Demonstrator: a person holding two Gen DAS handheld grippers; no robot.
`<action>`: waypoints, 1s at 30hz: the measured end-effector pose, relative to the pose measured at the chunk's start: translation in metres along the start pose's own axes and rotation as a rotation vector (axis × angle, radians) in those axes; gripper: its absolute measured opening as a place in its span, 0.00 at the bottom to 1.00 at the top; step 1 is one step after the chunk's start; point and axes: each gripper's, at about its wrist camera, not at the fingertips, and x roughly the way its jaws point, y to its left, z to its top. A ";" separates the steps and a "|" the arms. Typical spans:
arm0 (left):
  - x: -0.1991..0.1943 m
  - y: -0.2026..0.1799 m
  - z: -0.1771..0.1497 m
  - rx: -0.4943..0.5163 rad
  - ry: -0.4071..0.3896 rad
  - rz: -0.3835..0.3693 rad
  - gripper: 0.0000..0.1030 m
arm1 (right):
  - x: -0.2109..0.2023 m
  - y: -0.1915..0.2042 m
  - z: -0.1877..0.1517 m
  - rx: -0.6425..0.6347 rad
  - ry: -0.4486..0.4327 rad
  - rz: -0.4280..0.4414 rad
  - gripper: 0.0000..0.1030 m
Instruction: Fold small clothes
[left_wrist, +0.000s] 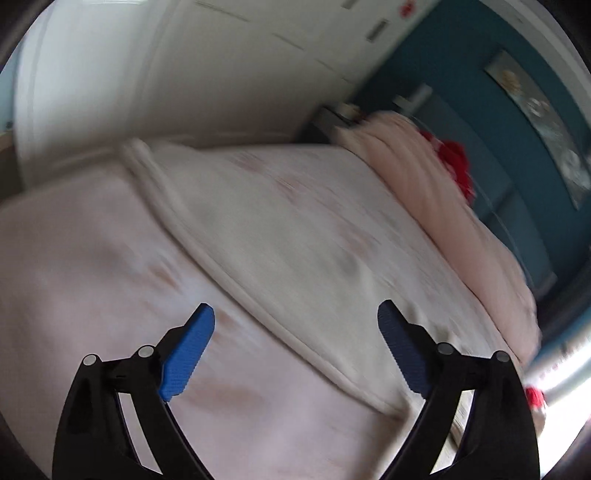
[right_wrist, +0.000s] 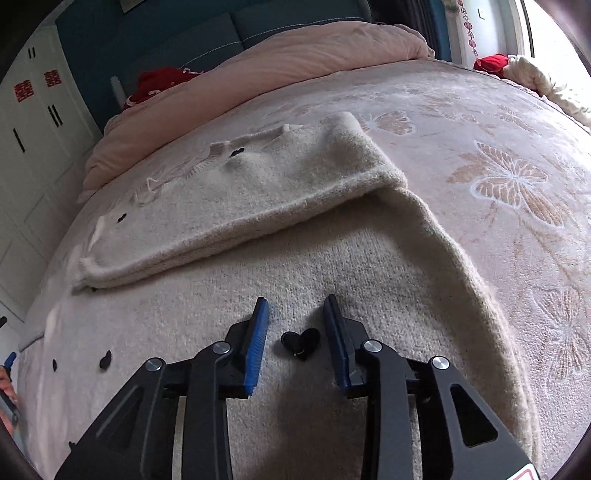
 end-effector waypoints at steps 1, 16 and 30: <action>0.005 0.014 0.016 -0.010 -0.014 0.052 0.85 | 0.000 0.005 -0.002 -0.029 -0.007 -0.021 0.33; 0.027 -0.026 0.072 -0.010 -0.076 0.123 0.10 | 0.007 0.023 -0.008 -0.125 -0.037 -0.068 0.50; 0.005 -0.307 -0.212 0.481 0.317 -0.405 0.64 | 0.006 0.018 -0.008 -0.086 -0.042 0.004 0.57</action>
